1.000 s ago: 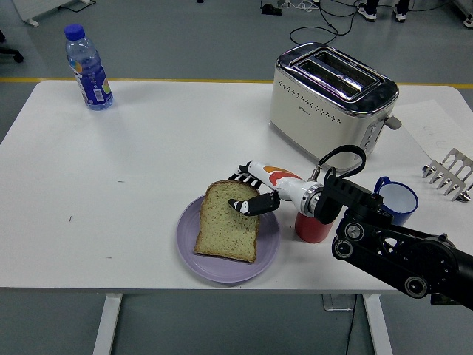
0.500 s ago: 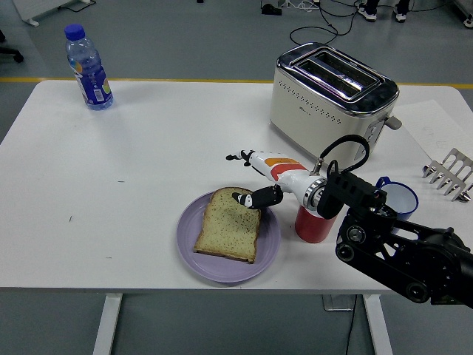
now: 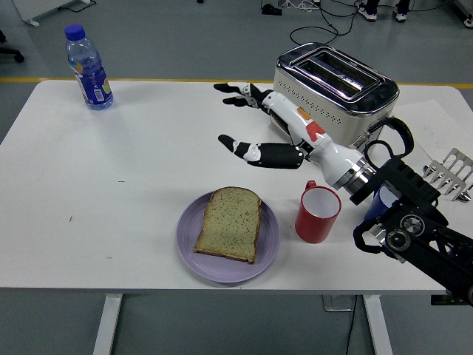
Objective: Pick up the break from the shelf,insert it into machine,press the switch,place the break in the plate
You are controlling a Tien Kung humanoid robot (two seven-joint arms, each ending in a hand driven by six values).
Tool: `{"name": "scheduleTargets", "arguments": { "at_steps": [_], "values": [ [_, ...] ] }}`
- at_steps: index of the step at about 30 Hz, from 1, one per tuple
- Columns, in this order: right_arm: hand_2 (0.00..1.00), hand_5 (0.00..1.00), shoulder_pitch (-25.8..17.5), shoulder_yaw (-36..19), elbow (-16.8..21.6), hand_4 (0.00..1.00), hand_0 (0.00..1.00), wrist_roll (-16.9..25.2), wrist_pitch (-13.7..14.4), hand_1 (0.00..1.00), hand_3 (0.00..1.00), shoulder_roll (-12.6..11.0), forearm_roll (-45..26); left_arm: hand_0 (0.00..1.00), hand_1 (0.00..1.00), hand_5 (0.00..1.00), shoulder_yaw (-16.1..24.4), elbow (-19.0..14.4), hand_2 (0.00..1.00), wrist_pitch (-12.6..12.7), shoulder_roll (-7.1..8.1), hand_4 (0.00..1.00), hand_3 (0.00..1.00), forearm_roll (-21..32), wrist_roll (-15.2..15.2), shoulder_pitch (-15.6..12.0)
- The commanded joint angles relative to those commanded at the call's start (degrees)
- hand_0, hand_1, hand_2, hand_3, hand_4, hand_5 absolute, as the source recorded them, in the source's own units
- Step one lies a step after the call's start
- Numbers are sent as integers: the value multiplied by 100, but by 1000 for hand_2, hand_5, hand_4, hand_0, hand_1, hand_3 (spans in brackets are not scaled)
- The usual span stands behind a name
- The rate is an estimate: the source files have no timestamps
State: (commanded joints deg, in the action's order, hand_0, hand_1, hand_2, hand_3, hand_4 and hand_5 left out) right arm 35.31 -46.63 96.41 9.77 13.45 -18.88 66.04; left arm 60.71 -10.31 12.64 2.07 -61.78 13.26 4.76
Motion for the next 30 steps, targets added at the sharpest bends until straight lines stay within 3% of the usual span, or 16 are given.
{"name": "scheduleTargets", "arguments": {
  "at_steps": [3,7,11,15,19,26,30],
  "values": [
    [751,212,-351,-663,337,596,742,170,13,717,716,-102,-708,628,516,865,15,0,489,-1,-6,285,496,-17,3,-21],
    [725,233,-810,-1581,456,545,723,255,0,696,677,-184,-1676,628,516,866,46,0,490,-8,-16,287,495,-72,15,-50],
    [719,247,-1138,-2297,431,517,713,280,2,692,661,-210,-2607,628,516,864,54,0,492,-8,-22,286,495,-85,17,-70],
    [719,247,-1856,-3163,175,517,713,143,8,692,661,-218,-3574,628,516,864,74,0,492,-21,-34,286,495,-142,28,-123],
    [714,291,-2301,-3842,-16,471,715,-54,98,685,654,-159,-4408,628,516,862,84,0,498,-29,-45,286,499,-177,31,-159],
    [710,307,-3106,-4705,-617,470,711,-478,-21,681,645,49,-4431,628,516,860,99,0,506,-53,-70,286,498,-269,39,-239],
    [704,317,-3338,-5019,-852,468,711,-558,-88,676,639,225,-4282,628,517,862,84,0,506,-69,-69,287,498,-300,37,-255]
  ]
}}
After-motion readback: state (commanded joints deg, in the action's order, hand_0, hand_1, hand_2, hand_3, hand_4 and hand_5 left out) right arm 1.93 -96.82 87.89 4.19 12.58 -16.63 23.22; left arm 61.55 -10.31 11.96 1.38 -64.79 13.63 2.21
